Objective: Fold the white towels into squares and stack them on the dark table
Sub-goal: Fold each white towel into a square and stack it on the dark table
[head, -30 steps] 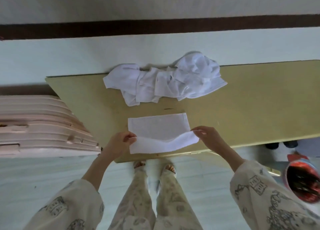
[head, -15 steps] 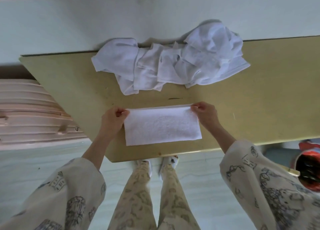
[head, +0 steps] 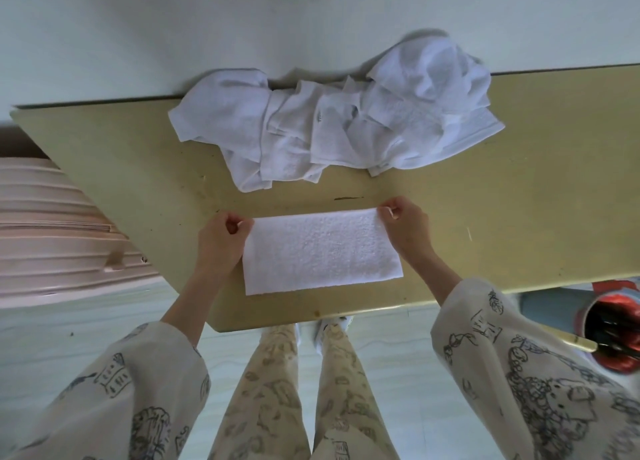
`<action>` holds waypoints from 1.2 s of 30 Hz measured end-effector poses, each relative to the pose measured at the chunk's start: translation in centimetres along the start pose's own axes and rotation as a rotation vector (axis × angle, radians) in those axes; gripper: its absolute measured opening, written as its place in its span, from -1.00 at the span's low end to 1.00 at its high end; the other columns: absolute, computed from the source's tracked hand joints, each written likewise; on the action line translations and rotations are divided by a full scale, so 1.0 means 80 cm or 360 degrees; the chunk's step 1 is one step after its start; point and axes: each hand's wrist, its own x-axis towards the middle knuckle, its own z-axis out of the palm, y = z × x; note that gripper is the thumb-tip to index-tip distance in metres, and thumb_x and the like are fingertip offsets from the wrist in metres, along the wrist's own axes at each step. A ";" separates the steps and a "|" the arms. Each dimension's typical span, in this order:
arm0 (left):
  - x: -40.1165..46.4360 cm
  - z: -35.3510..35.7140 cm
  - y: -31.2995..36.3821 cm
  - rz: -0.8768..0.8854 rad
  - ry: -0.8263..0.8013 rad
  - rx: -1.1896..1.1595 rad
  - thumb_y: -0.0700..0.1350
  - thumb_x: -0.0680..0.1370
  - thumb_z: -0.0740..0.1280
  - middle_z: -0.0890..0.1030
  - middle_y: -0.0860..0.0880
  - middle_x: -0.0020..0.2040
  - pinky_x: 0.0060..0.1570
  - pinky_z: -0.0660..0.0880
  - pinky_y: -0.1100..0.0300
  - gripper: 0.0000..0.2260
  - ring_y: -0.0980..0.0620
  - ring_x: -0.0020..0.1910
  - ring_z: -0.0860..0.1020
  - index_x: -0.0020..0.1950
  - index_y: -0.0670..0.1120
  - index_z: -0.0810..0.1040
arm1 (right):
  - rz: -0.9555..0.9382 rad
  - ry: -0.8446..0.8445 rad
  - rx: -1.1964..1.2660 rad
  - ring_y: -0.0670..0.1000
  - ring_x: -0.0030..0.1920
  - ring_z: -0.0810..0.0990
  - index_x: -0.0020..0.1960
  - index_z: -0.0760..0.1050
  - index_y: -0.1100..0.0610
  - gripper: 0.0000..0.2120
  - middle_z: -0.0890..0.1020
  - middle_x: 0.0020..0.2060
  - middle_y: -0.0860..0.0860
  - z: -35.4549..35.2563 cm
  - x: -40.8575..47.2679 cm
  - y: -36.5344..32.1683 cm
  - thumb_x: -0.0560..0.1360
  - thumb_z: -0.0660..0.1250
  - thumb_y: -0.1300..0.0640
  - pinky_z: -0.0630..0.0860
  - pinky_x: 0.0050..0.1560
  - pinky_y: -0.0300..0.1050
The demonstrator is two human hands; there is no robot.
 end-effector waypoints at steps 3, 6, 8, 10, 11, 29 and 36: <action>0.002 -0.002 -0.004 -0.0017 0.0010 -0.0022 -0.06 0.53 0.32 0.52 -0.02 -0.12 -0.14 0.31 0.22 -0.81 0.04 -0.14 0.46 0.03 -0.17 0.51 | -0.0006 0.0037 0.0043 -0.04 -0.10 0.48 0.06 0.51 0.20 -0.85 0.55 -0.14 -0.01 0.001 0.001 0.001 0.54 0.26 0.17 0.34 -0.09 -0.22; 0.003 -0.003 -0.007 -0.0013 0.0016 -0.0042 -0.06 0.51 0.34 0.52 -0.02 -0.12 -0.14 0.31 0.23 -0.82 0.03 -0.14 0.46 0.00 -0.14 0.50 | -0.0003 0.0065 0.0054 -0.04 -0.12 0.48 0.06 0.49 0.22 -0.85 0.54 -0.16 -0.01 0.003 0.001 0.001 0.53 0.26 0.18 0.34 -0.11 -0.22; 0.005 -0.003 -0.008 -0.0016 0.0016 -0.0047 -0.05 0.50 0.35 0.53 -0.02 -0.12 -0.16 0.31 0.24 -0.83 0.02 -0.14 0.47 -0.02 -0.12 0.48 | -0.0004 0.0064 0.0044 -0.04 -0.12 0.48 0.06 0.48 0.21 -0.85 0.53 -0.16 -0.01 0.003 0.001 0.001 0.54 0.25 0.18 0.34 -0.13 -0.23; 0.007 -0.003 -0.009 -0.0007 0.0008 -0.0050 -0.04 0.50 0.36 0.54 -0.03 -0.12 -0.23 0.32 0.29 -0.83 0.00 -0.16 0.50 -0.04 -0.12 0.49 | -0.0002 0.0071 0.0029 -0.03 -0.12 0.48 0.07 0.47 0.21 -0.86 0.53 -0.15 -0.01 0.004 0.002 0.001 0.55 0.23 0.18 0.34 -0.13 -0.21; 0.008 -0.003 -0.009 -0.0007 0.0006 -0.0058 -0.03 0.49 0.36 0.55 -0.03 -0.13 -0.28 0.34 0.30 -0.83 -0.01 -0.17 0.51 -0.05 -0.11 0.49 | -0.0004 0.0076 0.0017 -0.03 -0.12 0.47 0.07 0.47 0.21 -0.86 0.53 -0.15 -0.01 0.004 0.002 0.002 0.56 0.22 0.18 0.34 -0.14 -0.20; -0.016 0.000 -0.001 0.0168 0.0373 0.0127 -0.05 0.58 0.19 0.54 -0.09 -0.10 -0.08 0.43 0.01 -0.74 -0.08 -0.11 0.48 0.17 -0.20 0.38 | -0.0227 0.0390 -0.0244 0.11 0.00 0.52 0.24 0.40 0.20 -0.69 0.55 0.00 0.12 0.011 -0.012 0.009 0.56 0.20 0.06 0.39 0.01 -0.07; -0.067 0.086 -0.014 0.1122 0.0167 0.0854 -0.12 0.56 0.08 0.43 -0.17 0.34 0.36 0.21 -0.18 -0.66 -0.16 0.39 0.29 0.32 -0.09 0.34 | -0.1240 0.0301 -0.0582 0.19 0.35 0.35 0.29 0.36 0.25 -0.65 0.47 0.28 0.24 0.091 -0.062 0.014 0.56 0.09 0.16 0.22 0.39 0.15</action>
